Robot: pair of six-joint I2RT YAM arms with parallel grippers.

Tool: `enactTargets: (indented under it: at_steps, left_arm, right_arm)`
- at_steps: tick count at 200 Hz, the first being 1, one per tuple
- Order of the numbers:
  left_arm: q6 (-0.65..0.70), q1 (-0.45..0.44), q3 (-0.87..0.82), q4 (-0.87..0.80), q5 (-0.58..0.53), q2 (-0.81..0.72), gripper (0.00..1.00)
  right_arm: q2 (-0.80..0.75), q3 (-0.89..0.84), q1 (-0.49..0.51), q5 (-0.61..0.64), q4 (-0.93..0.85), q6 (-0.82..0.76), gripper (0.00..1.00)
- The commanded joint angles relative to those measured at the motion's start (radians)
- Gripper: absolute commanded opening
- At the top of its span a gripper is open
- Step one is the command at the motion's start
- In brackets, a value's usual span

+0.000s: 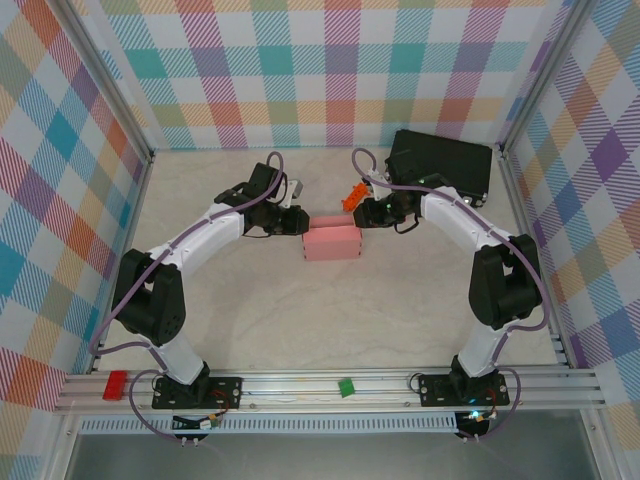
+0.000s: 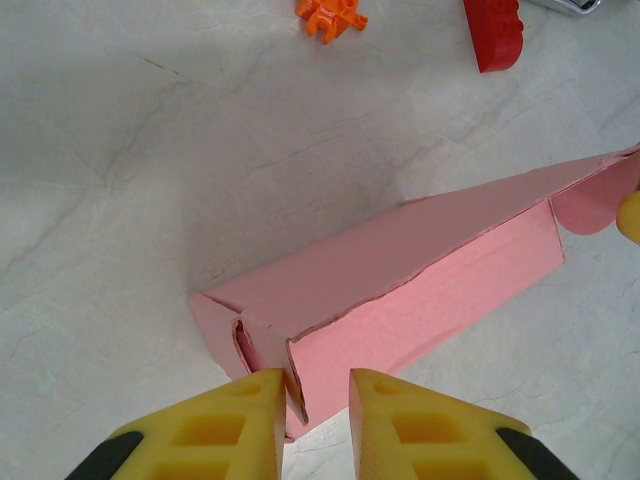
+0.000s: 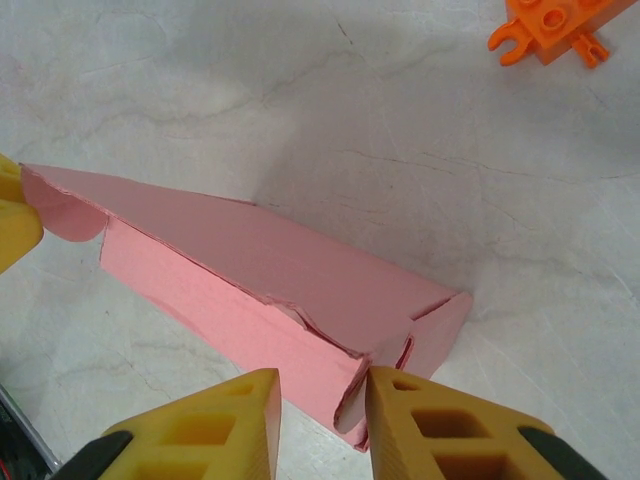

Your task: Fold the paper box

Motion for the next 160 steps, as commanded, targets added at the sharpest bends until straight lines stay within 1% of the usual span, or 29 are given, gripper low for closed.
enactTargets:
  at_steps: [1,106,160]
  left_arm:
    - [-0.01,0.009,0.01,0.015,0.021,0.01,0.23]
    - [0.021,0.008,0.015,-0.025,-0.015,0.0,0.23]
    - [0.02,0.008,0.015,-0.026,-0.015,-0.009,0.24]
  right_arm:
    - [0.007,-0.006,0.012,-0.02,0.011,0.004,0.28]
    - [0.005,-0.018,0.014,-0.012,0.012,0.005,0.24]
    - [0.003,-0.019,0.014,-0.017,0.014,0.009,0.23]
